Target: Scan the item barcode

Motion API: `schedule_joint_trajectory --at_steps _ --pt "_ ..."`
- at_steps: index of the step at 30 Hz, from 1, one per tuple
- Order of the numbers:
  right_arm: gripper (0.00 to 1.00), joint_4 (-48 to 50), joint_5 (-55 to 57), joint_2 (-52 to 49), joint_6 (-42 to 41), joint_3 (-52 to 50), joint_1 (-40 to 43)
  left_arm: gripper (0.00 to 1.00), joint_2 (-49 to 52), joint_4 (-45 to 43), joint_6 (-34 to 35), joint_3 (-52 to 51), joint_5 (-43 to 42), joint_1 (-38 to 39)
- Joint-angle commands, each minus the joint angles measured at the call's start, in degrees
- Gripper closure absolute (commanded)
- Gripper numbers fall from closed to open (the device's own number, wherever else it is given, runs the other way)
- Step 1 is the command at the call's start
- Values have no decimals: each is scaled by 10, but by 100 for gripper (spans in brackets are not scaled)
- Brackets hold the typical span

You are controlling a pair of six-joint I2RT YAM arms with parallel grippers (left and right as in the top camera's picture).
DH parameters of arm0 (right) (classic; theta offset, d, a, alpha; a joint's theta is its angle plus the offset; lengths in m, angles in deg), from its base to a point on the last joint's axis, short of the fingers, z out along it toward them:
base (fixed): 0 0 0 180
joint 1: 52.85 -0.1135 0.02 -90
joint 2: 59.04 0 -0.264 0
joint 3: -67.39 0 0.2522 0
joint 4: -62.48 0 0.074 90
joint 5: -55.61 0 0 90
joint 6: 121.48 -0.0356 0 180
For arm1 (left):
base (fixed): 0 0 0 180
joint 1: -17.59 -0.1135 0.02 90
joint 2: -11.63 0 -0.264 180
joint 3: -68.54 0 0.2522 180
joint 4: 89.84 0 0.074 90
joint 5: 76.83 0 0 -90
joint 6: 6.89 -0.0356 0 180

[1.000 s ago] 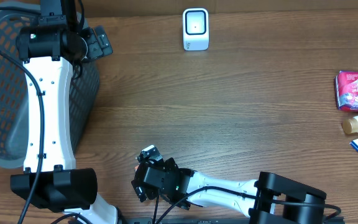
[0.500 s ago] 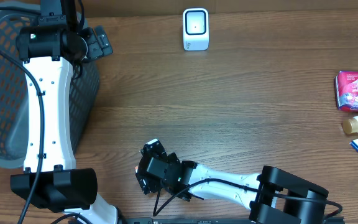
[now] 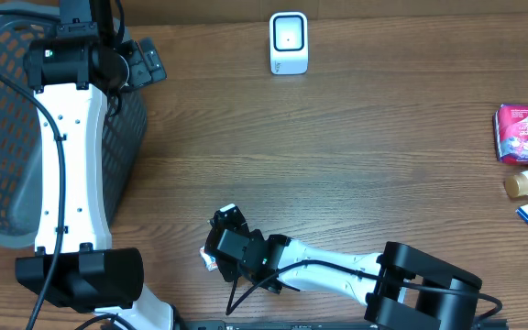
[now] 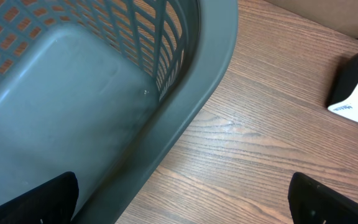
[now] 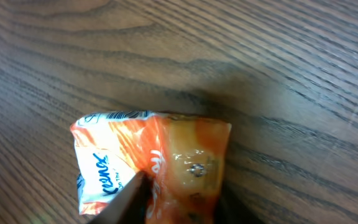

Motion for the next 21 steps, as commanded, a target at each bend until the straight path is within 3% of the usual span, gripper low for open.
schedule_joint_trajectory --at_steps 1,6,14,15,16,17,21 --pt "79 -42 -5 -20 7 5 28 0 6 2 -1 0 -2 1" --pt "93 -129 -5 -10 60 34 103 0 6 2 -1 0 -3 1" --pt "96 -143 -40 -6 258 36 245 0 6 2 -1 0 -3 1" --pt "92 -143 -40 -6 267 36 258 0 6 2 -1 0 -3 1" --pt "59 -144 -43 -6 275 37 272 0 6 2 -1 0 -2 1" --pt "0 -143 -52 -6 277 39 285 0 6 2 -1 0 -3 1" --pt "0 -148 -80 -3 281 54 310 0 6 2 -1 0 -2 1"
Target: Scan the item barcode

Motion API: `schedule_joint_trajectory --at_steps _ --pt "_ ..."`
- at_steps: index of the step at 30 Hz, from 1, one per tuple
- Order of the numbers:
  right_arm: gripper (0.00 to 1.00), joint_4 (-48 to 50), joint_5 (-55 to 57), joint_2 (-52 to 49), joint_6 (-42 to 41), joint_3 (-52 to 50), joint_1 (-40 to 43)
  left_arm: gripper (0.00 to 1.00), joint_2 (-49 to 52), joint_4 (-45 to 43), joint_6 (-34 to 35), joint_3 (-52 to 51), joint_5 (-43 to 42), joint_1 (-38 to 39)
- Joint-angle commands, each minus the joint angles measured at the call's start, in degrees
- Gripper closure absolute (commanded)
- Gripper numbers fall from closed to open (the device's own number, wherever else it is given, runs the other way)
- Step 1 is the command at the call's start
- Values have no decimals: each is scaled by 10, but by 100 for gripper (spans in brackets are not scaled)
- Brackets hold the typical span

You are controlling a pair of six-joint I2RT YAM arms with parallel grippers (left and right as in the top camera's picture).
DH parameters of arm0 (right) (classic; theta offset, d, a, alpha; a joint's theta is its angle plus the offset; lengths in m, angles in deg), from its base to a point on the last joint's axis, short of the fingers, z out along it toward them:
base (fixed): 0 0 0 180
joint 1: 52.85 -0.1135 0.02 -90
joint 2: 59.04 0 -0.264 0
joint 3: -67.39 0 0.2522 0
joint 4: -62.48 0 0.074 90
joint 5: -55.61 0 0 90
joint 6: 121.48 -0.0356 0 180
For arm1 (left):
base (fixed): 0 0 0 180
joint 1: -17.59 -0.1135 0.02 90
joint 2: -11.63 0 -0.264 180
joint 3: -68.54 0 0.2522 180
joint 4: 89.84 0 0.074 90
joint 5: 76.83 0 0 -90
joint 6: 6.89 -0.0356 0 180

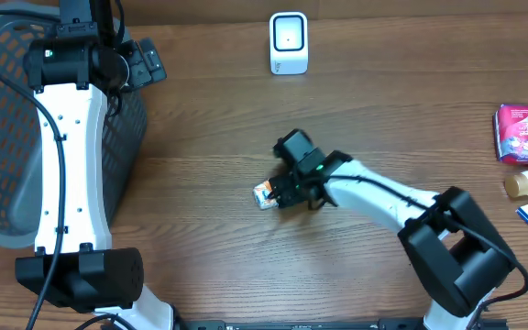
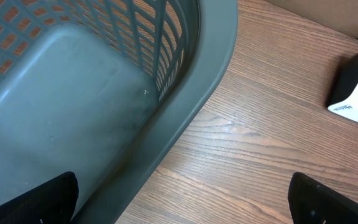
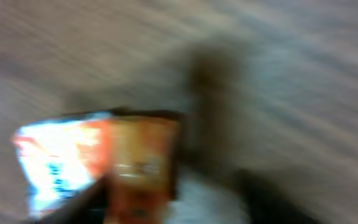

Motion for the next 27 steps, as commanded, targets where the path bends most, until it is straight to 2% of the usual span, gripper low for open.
schedule_joint_trajectory --at_steps 1,10,15,22,27 --pt "0 -8 -16 -4 49 14 16 0 6 2 0 0 -3 1" --pt "0 -106 -27 46 61 85 -29 0 6 2 0 0 -3 1" --pt "0 -117 -24 53 27 87 -71 0 6 2 0 0 -3 1" --pt "0 -65 176 52 -4 58 -120 0 6 2 0 0 -2 1" --pt "0 -43 194 52 -4 38 -118 0 6 2 0 0 -2 1"
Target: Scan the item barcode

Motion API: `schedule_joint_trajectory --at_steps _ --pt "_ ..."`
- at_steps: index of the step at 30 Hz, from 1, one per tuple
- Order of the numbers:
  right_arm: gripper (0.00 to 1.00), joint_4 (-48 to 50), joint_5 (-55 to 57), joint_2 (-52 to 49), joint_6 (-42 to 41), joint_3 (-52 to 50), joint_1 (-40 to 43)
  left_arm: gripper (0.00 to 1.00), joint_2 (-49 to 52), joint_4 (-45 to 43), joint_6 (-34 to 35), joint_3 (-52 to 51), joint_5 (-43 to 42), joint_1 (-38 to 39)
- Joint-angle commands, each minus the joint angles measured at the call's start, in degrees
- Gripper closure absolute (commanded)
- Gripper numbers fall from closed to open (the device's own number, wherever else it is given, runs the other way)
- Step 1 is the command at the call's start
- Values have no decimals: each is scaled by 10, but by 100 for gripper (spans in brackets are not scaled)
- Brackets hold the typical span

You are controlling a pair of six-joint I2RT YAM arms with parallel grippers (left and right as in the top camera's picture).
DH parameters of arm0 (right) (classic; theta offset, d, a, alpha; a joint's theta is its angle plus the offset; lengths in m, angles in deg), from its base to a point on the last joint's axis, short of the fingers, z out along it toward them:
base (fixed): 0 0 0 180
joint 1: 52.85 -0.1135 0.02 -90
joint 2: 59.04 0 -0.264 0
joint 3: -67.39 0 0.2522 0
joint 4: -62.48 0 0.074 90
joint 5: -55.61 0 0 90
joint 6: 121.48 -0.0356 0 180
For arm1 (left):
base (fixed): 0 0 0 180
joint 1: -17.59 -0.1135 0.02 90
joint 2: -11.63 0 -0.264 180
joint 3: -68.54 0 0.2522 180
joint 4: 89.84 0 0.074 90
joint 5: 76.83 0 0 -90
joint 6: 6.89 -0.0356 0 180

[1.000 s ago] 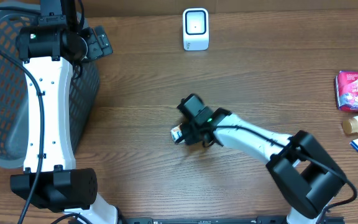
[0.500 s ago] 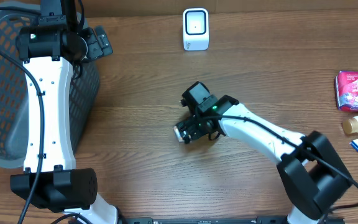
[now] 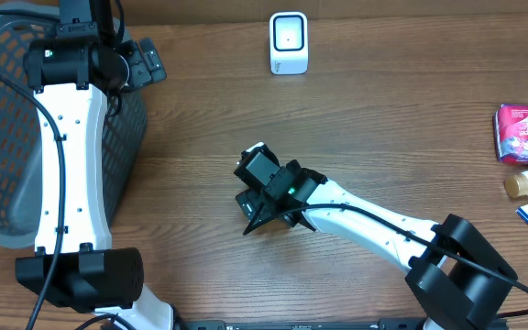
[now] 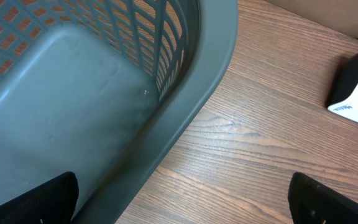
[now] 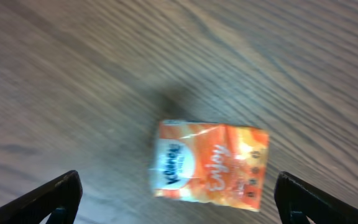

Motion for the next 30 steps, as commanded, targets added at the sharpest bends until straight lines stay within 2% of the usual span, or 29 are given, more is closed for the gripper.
schedule_joint_trajectory --at_steps 1,10,30 --pt "0 11 59 12 -8 -19 9 0 6 2 0 0 -2 1" --pt "0 18 8 9 -8 -21 13 0 6 2 0 0 -2 1" --pt "0 32 -16 -62 -32 -27 13 0 6 2 0 0 -2 1"
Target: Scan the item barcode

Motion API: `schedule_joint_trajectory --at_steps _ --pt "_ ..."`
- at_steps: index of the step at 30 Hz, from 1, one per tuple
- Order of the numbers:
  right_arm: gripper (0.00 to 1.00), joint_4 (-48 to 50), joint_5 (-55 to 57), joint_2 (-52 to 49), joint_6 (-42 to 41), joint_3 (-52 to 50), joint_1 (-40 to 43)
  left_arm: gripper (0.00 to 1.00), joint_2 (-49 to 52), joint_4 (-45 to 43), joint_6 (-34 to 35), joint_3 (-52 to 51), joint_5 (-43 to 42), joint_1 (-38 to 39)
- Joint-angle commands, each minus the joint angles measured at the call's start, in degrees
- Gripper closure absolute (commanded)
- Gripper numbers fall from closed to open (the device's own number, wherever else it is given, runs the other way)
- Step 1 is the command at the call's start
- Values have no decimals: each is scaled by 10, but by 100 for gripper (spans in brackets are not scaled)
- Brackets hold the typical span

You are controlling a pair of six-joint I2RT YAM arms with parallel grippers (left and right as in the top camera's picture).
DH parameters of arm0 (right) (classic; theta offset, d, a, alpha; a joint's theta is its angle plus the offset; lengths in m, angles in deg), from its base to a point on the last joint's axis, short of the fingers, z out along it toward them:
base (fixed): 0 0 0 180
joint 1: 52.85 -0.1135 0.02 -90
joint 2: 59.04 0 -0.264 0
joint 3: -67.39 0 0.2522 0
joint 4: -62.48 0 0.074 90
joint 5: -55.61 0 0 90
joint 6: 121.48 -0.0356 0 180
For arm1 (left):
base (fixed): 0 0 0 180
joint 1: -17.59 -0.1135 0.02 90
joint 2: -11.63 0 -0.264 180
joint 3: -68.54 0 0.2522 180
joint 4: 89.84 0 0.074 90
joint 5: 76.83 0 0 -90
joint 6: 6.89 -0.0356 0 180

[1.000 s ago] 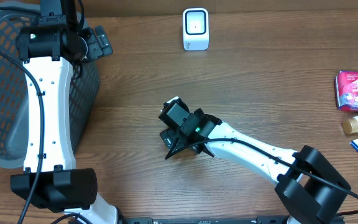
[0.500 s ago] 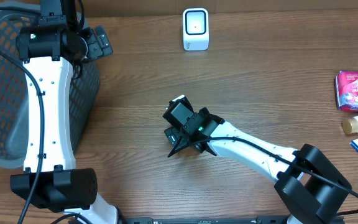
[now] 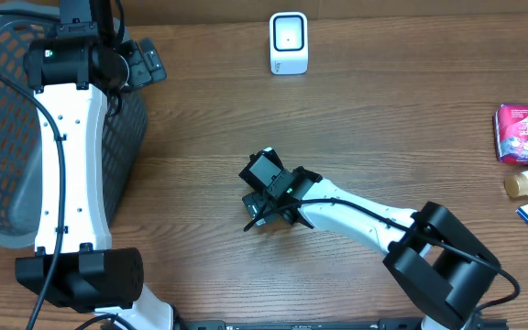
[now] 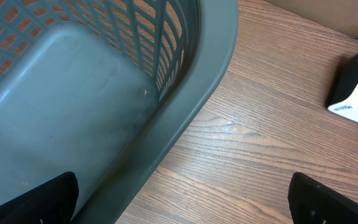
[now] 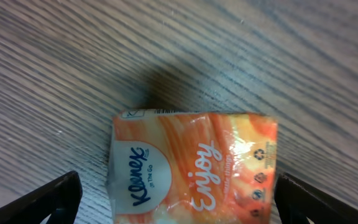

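An orange Kleenex tissue packet [image 5: 191, 162] lies flat on the wooden table, label side up; no barcode shows on this face. My right gripper [image 5: 179, 199] hangs open just over it, one dark fingertip at each lower corner of the wrist view. From overhead the right gripper [image 3: 266, 203] covers most of the packet at mid-table. The white barcode scanner [image 3: 289, 43] stands at the far edge, also at the right edge of the left wrist view as the scanner [image 4: 356, 87]. My left gripper [image 3: 145, 62] is open by the basket's rim, empty.
A grey mesh basket fills the far left, and its rim [image 4: 210, 81] runs under the left wrist camera. At the right edge lie a purple packet [image 3: 525, 133], a bottle and a blue-and-white box.
My right gripper has come lower over the tissue packet, which now looks larger between the open fingers. The packet lies where it was. The left arm has not moved.
The right gripper had the packet at its fingers near the table's front edge. Then it was at mid-table with the packet at its tip. Later the packet lay on the table, label up, under the open gripper. Now the gripper sits closer above it.
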Motion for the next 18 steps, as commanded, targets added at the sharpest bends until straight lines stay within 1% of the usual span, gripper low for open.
schedule_joint_trajectory --at_steps 1,10,11,13,17,18 --pt "0 3 -11 -19 -1 -3 1 0 6 2 0 0 -2 1" --pt "0 13 -14 -24 -1 -3 2 0 6 2 0 0 -3 1" --pt "1 17 -14 -25 -1 -3 2 0 6 2 0 0 -3 1" --pt "11 25 -14 -28 -1 -3 2 0 6 2 0 0 -3 1" --pt "21 27 -14 -38 -1 -3 2 0 6 2 0 0 -2 1" --pt "23 27 -14 -42 -1 -3 2 0 6 2 -1 0 -2 1"
